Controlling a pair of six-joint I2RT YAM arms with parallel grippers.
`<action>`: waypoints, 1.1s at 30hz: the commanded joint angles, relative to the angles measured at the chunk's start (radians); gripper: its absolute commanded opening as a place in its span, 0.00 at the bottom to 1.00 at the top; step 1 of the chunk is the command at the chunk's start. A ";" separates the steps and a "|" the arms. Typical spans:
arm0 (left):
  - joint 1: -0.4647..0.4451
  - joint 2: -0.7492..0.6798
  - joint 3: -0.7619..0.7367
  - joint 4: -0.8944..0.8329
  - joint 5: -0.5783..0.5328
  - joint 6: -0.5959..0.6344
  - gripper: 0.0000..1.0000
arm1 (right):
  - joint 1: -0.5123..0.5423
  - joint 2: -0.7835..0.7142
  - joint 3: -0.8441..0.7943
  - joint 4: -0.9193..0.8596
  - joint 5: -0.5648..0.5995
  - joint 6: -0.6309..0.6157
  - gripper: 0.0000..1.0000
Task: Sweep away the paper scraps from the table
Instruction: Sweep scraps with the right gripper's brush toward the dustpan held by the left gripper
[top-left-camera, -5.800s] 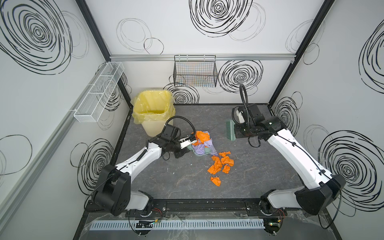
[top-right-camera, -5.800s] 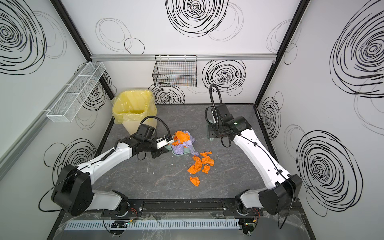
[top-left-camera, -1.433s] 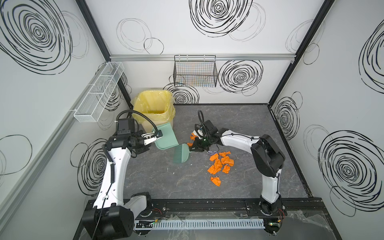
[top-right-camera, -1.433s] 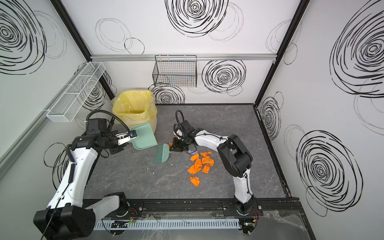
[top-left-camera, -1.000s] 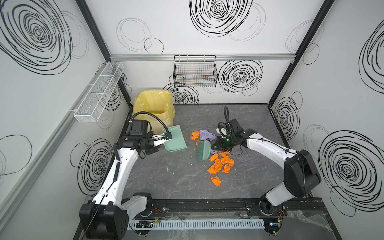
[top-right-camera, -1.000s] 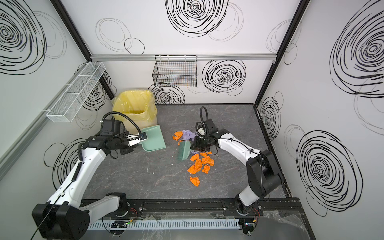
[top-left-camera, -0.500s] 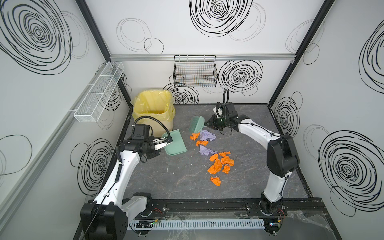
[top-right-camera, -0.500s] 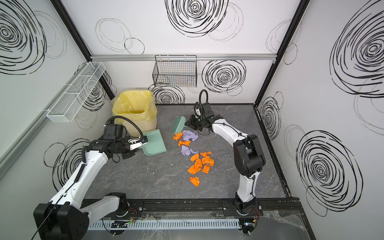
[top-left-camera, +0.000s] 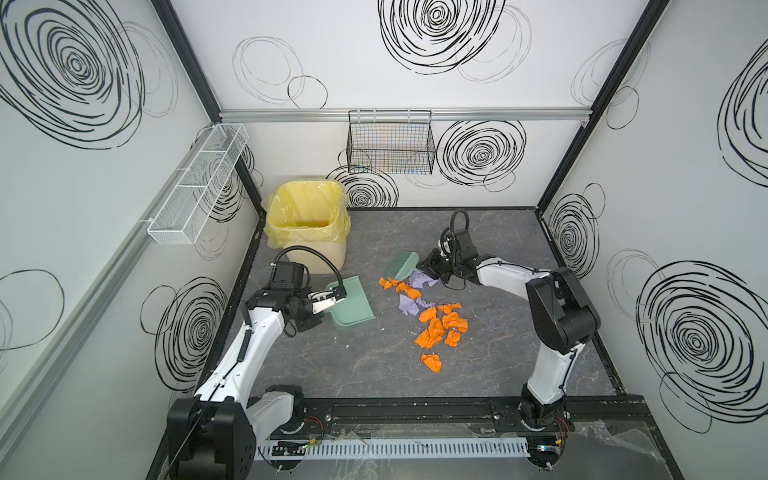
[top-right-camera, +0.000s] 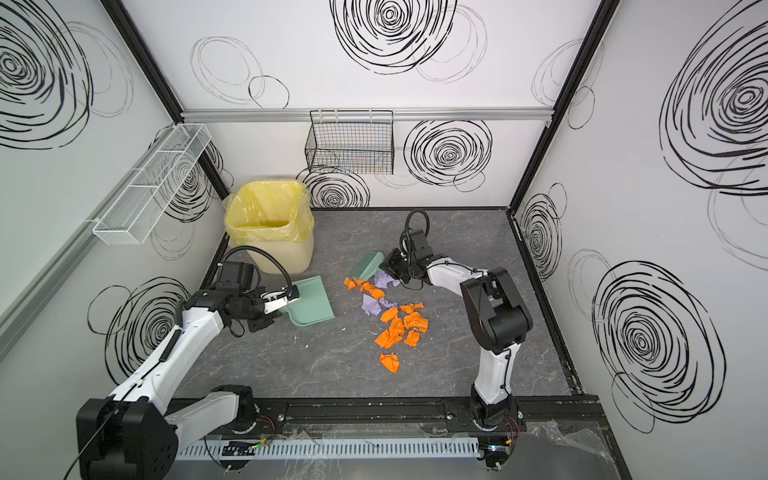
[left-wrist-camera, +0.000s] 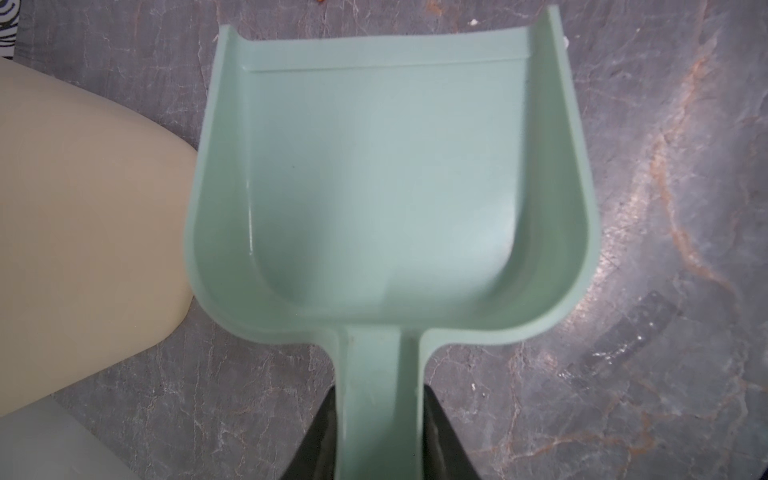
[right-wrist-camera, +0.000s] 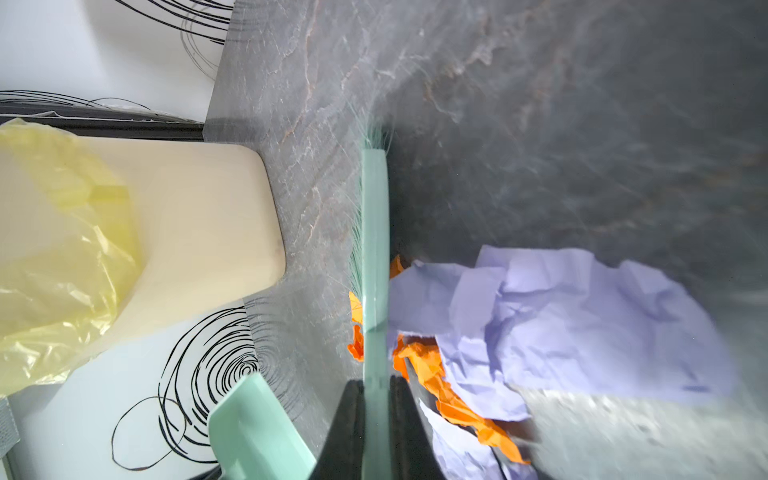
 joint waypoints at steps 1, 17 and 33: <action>-0.017 0.027 -0.006 0.060 0.035 -0.019 0.00 | -0.031 -0.103 -0.124 0.002 0.014 -0.009 0.00; -0.081 0.098 -0.032 0.132 0.023 -0.059 0.00 | -0.048 -0.308 0.119 -0.672 -0.161 -0.634 0.00; -0.092 0.142 -0.006 0.146 0.014 -0.071 0.00 | 0.103 -0.722 -0.155 -0.967 -0.185 -0.793 0.00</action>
